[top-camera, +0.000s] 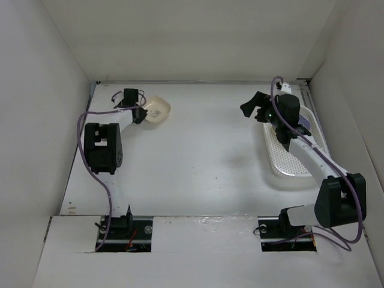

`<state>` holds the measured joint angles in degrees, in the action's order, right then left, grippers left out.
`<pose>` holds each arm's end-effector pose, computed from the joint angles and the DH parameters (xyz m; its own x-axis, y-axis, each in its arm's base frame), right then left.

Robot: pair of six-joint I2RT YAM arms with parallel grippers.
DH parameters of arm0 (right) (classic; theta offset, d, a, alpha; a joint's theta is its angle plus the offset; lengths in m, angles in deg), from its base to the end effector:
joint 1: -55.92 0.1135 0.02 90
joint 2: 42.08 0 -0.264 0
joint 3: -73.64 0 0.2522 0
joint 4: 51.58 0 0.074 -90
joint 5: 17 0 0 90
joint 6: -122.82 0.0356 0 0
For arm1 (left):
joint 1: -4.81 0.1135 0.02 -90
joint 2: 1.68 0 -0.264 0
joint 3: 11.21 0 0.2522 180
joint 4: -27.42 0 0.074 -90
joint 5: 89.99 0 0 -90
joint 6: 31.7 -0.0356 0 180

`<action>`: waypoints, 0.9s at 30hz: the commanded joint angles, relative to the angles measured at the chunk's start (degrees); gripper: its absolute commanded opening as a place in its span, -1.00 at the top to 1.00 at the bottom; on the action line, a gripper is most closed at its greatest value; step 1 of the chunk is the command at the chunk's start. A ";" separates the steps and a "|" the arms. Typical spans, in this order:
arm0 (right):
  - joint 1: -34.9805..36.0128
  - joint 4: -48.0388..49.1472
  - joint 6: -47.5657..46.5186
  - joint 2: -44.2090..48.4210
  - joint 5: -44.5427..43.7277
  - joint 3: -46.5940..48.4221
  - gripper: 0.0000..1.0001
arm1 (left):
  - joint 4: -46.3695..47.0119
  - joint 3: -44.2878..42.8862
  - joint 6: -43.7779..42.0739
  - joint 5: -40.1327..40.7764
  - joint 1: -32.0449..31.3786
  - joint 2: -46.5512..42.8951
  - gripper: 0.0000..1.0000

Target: Place the plates into the plastic bin on the countertop

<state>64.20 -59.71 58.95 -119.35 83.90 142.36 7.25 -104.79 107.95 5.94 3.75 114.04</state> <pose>0.3113 0.0521 0.3022 -0.3962 0.3794 -0.8361 -0.1628 0.8672 0.4706 0.4491 -0.0046 0.1826 -0.3916 -0.7509 -0.5318 -0.5505 0.6543 -0.5186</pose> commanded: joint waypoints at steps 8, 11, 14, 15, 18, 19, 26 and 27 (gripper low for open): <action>7.02 0.18 -4.95 -9.91 2.55 8.40 -0.92 | -3.25 -4.03 -13.69 -1.72 -24.15 -8.50 1.00; 8.43 -1.13 -5.47 -12.80 2.55 9.98 -0.92 | -4.30 -4.04 -14.23 -1.72 -29.08 -8.50 1.00; 10.70 -4.04 -6.70 -16.83 -1.39 12.80 -0.90 | -3.69 -4.04 -14.23 -2.51 -32.07 -9.02 1.00; 10.71 -6.57 -6.71 -17.99 -2.97 13.50 -0.90 | -3.17 -4.04 -14.23 -3.03 -32.07 -9.54 1.00; 11.24 -8.26 -6.71 -21.33 -4.13 14.91 -0.74 | -2.64 -4.04 -13.61 -3.03 -32.60 -11.03 1.00; 11.24 -8.26 -6.71 -21.34 -3.52 14.91 -0.68 | -2.64 -4.04 -13.00 -3.03 -32.60 -11.57 1.00; 12.29 -8.97 -6.18 -21.34 -4.57 14.91 -0.42 | -2.64 -5.09 -12.47 1.00 -32.60 -15.34 1.00; 12.29 -8.97 -6.70 -21.34 -4.05 14.91 -0.30 | -2.64 -5.61 -12.47 0.49 -32.60 -15.35 1.00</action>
<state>75.89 -69.39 53.16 -142.00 80.29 155.44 3.23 -107.10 94.99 5.11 -28.93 103.18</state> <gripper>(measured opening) 0.678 0.021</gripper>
